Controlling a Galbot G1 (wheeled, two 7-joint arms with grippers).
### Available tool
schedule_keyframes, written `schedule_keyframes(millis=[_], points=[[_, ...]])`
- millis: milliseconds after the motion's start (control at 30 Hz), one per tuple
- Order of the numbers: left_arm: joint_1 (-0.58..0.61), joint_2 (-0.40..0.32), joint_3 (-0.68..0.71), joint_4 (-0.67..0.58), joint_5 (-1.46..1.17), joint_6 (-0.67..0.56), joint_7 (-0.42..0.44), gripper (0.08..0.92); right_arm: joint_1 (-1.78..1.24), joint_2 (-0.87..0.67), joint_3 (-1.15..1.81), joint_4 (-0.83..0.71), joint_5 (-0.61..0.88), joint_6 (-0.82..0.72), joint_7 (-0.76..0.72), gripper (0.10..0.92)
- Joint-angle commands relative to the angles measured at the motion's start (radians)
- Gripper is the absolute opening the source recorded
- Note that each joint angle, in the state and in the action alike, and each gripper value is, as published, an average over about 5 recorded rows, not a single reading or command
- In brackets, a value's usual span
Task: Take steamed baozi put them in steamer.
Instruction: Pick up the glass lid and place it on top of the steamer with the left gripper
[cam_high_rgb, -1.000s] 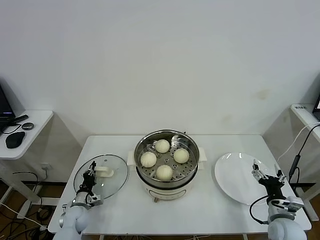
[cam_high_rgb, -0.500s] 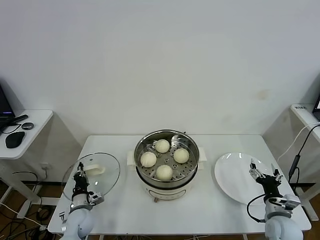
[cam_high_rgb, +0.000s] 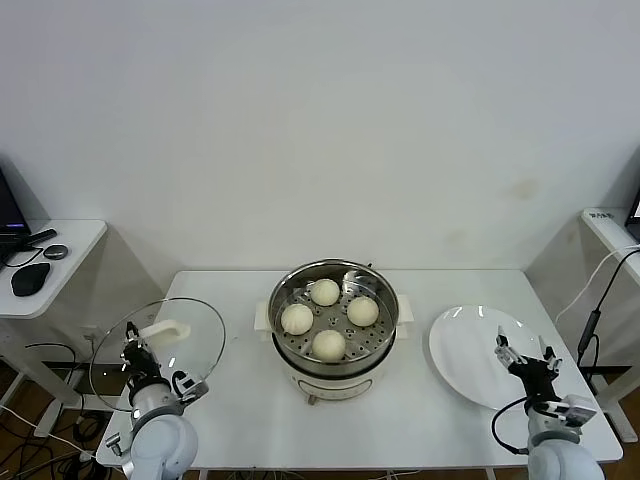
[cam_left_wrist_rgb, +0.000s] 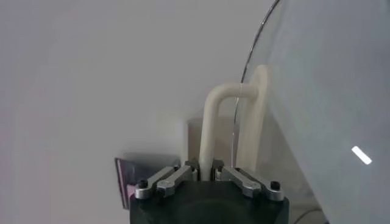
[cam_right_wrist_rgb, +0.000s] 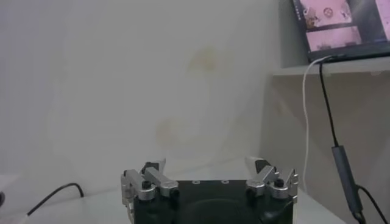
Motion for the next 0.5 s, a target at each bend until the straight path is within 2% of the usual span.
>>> schedule_keyframes(millis=[33, 167, 500], points=[[0.042, -0.069, 0.08, -0.277, 0.15, 0.097, 0.119, 0.18, -0.008, 0.017, -0.002, 0.004, -0.025, -0.011, 0.002, 0.823], [0.05, -0.08, 0.158, -0.32, 0.166, 0.096, 0.127, 0.18, -0.006, 0.028, -0.005, -0.014, -0.04, -0.009, 0.001, 0.823], [-0.1, -0.1, 0.388, -0.192, 0.179, 0.097, 0.151, 0.18, -0.035, 0.061, -0.018, -0.006, -0.066, -0.005, -0.02, 0.823]])
